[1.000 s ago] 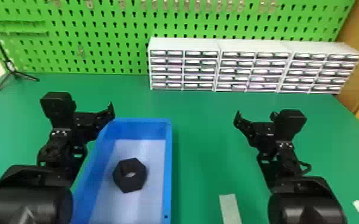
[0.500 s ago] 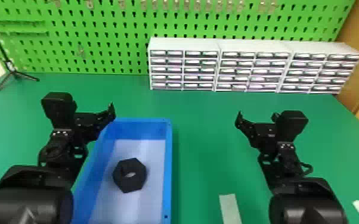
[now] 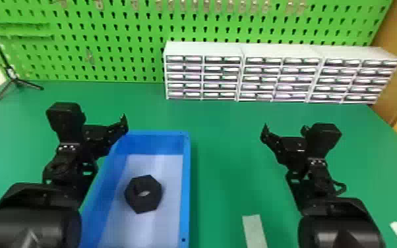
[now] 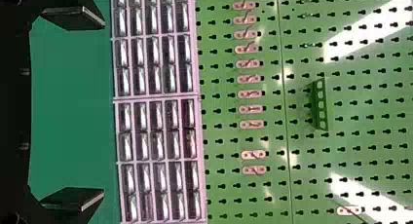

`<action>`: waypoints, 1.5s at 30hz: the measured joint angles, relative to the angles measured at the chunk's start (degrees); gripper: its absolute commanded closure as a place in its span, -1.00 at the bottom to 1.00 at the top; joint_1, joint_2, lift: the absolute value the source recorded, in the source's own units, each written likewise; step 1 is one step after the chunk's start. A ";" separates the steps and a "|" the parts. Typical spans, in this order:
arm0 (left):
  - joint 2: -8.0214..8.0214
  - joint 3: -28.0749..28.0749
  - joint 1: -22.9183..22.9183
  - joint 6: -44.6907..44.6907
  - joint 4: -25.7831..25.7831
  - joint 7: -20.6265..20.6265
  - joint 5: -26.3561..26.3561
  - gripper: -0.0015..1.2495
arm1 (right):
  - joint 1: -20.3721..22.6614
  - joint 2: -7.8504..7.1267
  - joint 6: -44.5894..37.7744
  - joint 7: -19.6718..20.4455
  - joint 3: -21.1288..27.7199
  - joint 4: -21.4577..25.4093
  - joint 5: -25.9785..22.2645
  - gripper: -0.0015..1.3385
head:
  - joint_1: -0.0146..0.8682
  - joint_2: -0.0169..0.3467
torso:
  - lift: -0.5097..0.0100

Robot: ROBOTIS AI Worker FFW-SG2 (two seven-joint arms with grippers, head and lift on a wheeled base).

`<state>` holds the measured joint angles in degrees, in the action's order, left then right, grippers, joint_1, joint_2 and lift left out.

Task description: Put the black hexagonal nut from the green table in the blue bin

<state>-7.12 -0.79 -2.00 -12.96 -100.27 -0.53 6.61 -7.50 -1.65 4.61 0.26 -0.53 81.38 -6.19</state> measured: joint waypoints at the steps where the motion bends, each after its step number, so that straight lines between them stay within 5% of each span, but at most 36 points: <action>1: 0.00 -0.02 -0.01 -0.02 0.00 0.00 0.02 -0.74 | -0.01 -0.03 -0.05 0.00 0.00 0.01 -0.05 -0.86 | 0.58 -0.76 | 0.59; 45: 0.00 -0.18 -0.24 -0.09 -0.01 0.00 0.33 -0.74 | 0.12 -0.11 -0.65 0.00 0.65 0.95 -0.05 -0.86 | 0.58 -0.76 | 0.59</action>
<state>-7.12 -0.97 -2.24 -13.05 -100.28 -0.53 6.94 -7.38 -1.76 3.96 0.26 0.12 82.33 -6.24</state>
